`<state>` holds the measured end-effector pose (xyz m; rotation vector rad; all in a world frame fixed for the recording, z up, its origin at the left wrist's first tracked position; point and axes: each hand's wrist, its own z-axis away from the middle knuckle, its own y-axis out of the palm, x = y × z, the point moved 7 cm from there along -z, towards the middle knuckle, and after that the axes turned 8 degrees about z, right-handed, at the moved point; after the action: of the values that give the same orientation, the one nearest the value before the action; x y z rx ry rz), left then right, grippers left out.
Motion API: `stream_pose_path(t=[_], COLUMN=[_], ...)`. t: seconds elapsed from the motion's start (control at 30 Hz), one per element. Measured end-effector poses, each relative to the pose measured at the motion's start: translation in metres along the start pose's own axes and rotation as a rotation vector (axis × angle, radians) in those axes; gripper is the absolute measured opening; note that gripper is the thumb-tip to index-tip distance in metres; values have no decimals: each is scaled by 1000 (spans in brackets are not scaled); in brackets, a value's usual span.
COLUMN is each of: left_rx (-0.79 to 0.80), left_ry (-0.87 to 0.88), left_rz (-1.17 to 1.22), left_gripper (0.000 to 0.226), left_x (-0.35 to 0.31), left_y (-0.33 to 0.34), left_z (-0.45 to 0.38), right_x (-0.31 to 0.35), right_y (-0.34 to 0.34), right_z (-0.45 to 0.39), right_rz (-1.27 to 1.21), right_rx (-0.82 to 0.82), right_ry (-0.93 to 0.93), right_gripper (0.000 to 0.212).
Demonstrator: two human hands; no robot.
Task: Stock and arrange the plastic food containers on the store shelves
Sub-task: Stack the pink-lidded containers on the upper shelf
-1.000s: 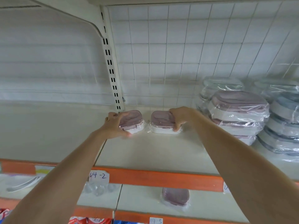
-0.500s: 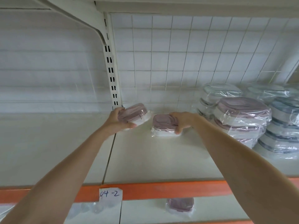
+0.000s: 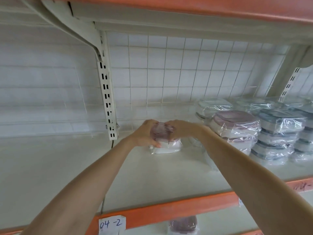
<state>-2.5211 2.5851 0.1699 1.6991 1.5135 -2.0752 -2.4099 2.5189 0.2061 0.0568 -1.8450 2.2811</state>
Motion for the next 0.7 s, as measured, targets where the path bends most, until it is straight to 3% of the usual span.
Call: stream_pose_path(t=[0.1, 0.2, 0.37, 0.53, 0.7], left_rx=[-37, -12, -6, 31, -88], left_ry=[-85, -116, -86, -104, -88], left_rz=[37, 84, 72, -75, -151], left_gripper=[104, 89, 73, 63, 32], left_x=[12, 16, 8, 16, 22], left_y=[-4, -1, 3, 9, 6], left_z=[0, 3, 2, 0, 1], right_x=[-16, -22, -17, -8, -12], right_y=[4, 4, -2, -8, -9], right_z=[-1, -3, -6, -1, 5], right_rz=[195, 226, 373, 303, 417], right_rx=[-106, -100, -54, -77, 12], right_ry=[144, 177, 221, 159, 86], right_gripper=[75, 85, 76, 39, 43])
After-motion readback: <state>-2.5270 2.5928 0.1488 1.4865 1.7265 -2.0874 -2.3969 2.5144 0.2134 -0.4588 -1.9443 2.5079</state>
